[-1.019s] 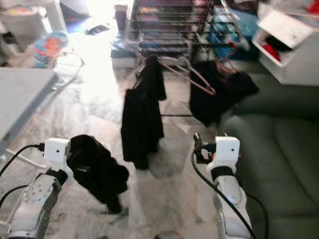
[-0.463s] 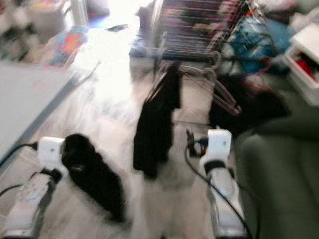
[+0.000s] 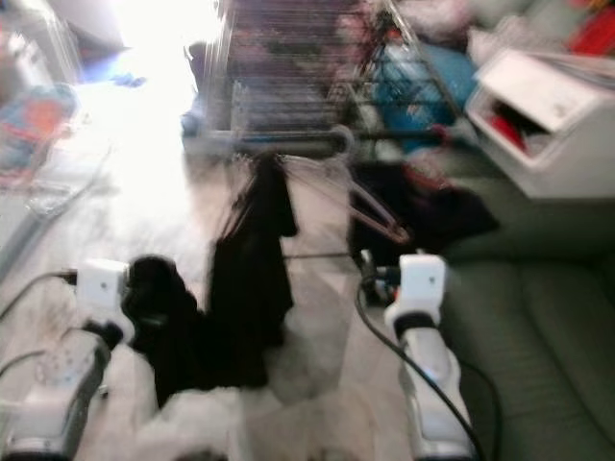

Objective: Hang hanger

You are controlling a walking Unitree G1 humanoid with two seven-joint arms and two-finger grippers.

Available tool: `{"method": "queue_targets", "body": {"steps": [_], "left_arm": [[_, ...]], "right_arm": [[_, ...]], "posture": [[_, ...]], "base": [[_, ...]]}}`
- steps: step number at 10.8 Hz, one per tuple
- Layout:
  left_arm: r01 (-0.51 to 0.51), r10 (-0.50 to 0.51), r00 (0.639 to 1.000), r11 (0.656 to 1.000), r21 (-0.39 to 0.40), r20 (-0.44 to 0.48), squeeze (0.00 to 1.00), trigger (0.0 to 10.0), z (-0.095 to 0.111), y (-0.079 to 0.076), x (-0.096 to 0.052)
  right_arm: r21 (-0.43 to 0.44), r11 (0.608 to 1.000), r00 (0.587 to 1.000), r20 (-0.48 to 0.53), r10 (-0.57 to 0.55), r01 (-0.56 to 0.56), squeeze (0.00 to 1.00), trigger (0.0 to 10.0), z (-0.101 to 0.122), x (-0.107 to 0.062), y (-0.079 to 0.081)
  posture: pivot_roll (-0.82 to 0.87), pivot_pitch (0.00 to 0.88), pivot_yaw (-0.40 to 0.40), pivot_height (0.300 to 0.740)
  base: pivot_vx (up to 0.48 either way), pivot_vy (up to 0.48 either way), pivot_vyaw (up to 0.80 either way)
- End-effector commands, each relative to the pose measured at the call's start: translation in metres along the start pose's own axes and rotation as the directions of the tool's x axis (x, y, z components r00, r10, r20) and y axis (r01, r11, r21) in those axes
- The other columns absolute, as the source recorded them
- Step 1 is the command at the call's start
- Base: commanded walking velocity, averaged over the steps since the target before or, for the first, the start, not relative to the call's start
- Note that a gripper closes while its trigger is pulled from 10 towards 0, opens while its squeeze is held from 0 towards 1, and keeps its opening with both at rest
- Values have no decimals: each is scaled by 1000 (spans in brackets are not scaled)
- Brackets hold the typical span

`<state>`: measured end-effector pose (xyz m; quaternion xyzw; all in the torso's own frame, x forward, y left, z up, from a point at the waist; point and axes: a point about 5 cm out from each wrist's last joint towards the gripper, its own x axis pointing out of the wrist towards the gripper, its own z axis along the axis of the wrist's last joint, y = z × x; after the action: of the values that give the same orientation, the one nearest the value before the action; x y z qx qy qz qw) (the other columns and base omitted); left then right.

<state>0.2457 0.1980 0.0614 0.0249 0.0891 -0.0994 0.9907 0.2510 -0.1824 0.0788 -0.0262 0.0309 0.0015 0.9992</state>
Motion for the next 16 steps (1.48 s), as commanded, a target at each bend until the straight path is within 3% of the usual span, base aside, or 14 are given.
{"method": "queue_targets", "body": {"steps": [1, 8, 16], "left_arm": [[16, -17, 999, 1000, 9, 41, 0, 10000, 10, -5, 6], [18, -19, 999, 1000, 6, 35, 0, 10000, 9, -6, 7], [39, -40, 999, 999, 23, 33, 0, 10000, 11, -10, 5]], "right_arm": [[-24, 1000, 1000, 16, -10, 10, 0, 10000, 4, 3, -6], [-100, 994, 999, 8, 38, -37, 0, 10000, 4, 11, -9], [-181, 971, 978, -165, 125, -155, 0, 10000, -10, 32, -29]], "posture": [[-71, 0, -7, 740], [-70, 0, -9, 740], [-57, 0, -13, 740]], "base": [[424, 0, 0], [364, 265, 0], [0, 0, 0]]}}
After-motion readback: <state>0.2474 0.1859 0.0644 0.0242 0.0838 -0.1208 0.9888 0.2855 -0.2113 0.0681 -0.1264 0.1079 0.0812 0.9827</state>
